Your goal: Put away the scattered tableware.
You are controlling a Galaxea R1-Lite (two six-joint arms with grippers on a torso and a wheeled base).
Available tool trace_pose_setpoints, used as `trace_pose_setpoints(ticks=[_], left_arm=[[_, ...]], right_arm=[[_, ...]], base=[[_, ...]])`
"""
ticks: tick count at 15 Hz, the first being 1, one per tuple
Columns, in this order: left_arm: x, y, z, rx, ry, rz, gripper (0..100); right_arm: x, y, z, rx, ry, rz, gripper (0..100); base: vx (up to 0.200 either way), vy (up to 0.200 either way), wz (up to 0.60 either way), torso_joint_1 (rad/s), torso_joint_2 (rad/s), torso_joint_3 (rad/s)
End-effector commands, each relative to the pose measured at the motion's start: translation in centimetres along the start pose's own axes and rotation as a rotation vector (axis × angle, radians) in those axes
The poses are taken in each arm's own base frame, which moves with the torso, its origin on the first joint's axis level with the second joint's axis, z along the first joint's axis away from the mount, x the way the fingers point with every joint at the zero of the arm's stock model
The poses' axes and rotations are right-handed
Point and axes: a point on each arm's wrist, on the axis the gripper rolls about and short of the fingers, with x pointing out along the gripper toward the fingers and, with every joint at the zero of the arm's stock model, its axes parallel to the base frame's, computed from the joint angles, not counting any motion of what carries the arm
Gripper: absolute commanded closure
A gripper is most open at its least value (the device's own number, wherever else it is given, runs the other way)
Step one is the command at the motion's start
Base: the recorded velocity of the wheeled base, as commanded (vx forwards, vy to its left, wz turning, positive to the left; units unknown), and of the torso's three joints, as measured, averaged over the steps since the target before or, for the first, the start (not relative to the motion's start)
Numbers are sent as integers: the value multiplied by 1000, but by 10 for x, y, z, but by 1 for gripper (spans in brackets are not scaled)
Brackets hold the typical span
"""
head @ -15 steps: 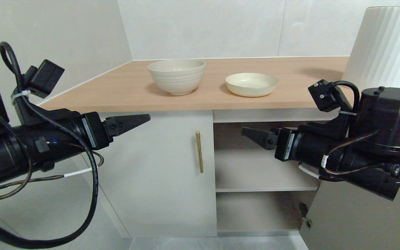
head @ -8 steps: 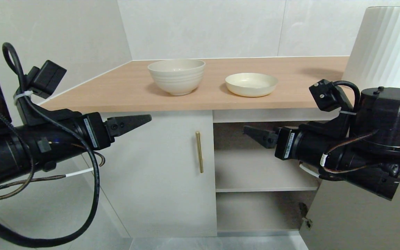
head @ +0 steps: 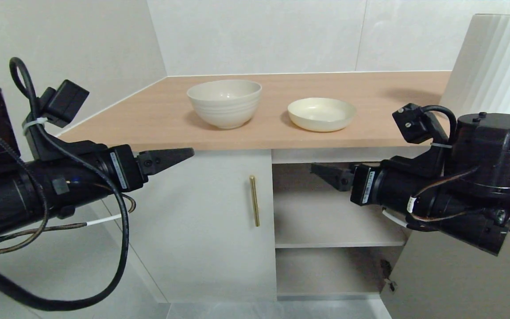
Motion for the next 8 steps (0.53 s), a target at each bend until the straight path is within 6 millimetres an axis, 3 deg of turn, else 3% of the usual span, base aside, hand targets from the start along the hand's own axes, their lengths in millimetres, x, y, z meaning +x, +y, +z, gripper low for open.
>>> trace_pose_setpoints(ticks=[1,8], left_arm=[[2,1,-1,-1,5,0,0],[9,3,-4,-6,21,6,0]], right_arm=[[-1,1,2,-3,-8,6,0],[3,6,13,-6,-42,25,0]], base=[[0,0,0,76,-583,-364],[0,0,0,110,-482,-331]])
